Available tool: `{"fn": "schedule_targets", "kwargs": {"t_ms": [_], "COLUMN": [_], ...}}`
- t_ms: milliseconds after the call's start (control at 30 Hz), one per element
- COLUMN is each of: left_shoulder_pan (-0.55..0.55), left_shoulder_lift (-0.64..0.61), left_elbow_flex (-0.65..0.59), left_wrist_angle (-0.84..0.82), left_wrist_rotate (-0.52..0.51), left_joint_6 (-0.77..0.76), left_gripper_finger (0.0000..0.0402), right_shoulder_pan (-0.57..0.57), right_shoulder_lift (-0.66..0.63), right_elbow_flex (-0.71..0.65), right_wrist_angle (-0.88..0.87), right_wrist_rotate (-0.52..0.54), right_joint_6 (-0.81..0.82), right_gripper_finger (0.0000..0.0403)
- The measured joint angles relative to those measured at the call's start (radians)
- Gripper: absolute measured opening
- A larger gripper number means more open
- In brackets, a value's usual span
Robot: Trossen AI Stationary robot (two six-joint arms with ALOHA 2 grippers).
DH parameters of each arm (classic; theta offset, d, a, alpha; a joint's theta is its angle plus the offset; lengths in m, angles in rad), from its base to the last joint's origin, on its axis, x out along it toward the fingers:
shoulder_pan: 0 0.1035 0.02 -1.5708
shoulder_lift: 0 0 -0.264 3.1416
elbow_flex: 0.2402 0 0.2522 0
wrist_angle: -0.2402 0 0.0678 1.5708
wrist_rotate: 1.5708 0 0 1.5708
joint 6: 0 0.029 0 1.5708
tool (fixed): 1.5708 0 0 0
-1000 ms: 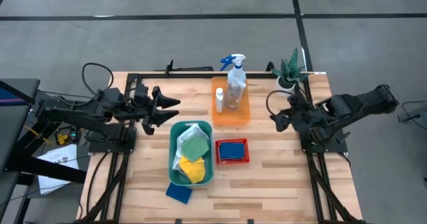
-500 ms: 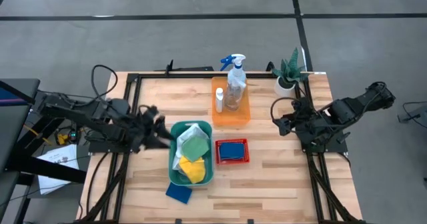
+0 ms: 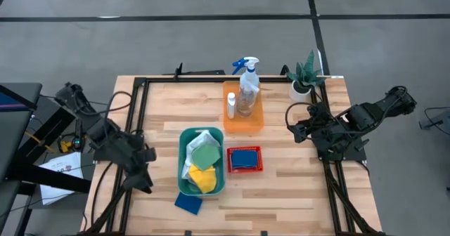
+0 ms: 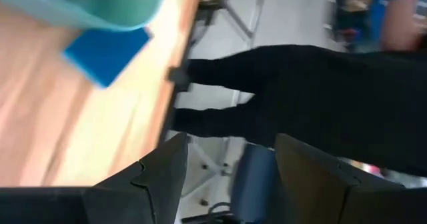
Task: Pick & Place Kitchen Items
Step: Put the blue sponge into the red bin
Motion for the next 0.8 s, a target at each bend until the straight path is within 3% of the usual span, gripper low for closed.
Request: {"fn": "schedule_targets", "kwargs": {"t_ms": [200, 300, 467, 633, 800], "left_shoulder_pan": [-0.117, -0.156, -0.231, -0.315, -0.371], "left_shoulder_lift": [0.0, 0.0, 0.0, 0.0, 0.02], "left_elbow_flex": [-0.015, -0.067, -0.23, -0.403, -0.498], "left_wrist_angle": [-0.047, -0.023, 0.173, 0.439, 0.467], "left_wrist_rotate": [-0.193, -0.234, -0.257, -0.426, -0.54], "left_joint_6": [-0.084, -0.164, -0.302, -0.39, -0.437], "left_gripper_finger": [0.0222, 0.0222, 0.0222, 0.0222, 0.0217], "right_shoulder_pan": [0.0, 0.0, 0.0, 0.0, 0.0], "right_shoulder_lift": [0.0, 0.0, 0.0, 0.0, 0.0], "right_elbow_flex": [0.0, 0.0, 0.0, 0.0, 0.0], "right_wrist_angle": [0.0, 0.001, 0.013, 0.015, 0.015], "right_wrist_rotate": [0.0, 0.0, 0.0, 0.0, 0.0], "right_joint_6": [0.005, 0.008, 0.008, 0.008, 0.006], "right_gripper_finger": [0.0291, 0.0291, 0.0291, 0.0291, 0.0291]}}
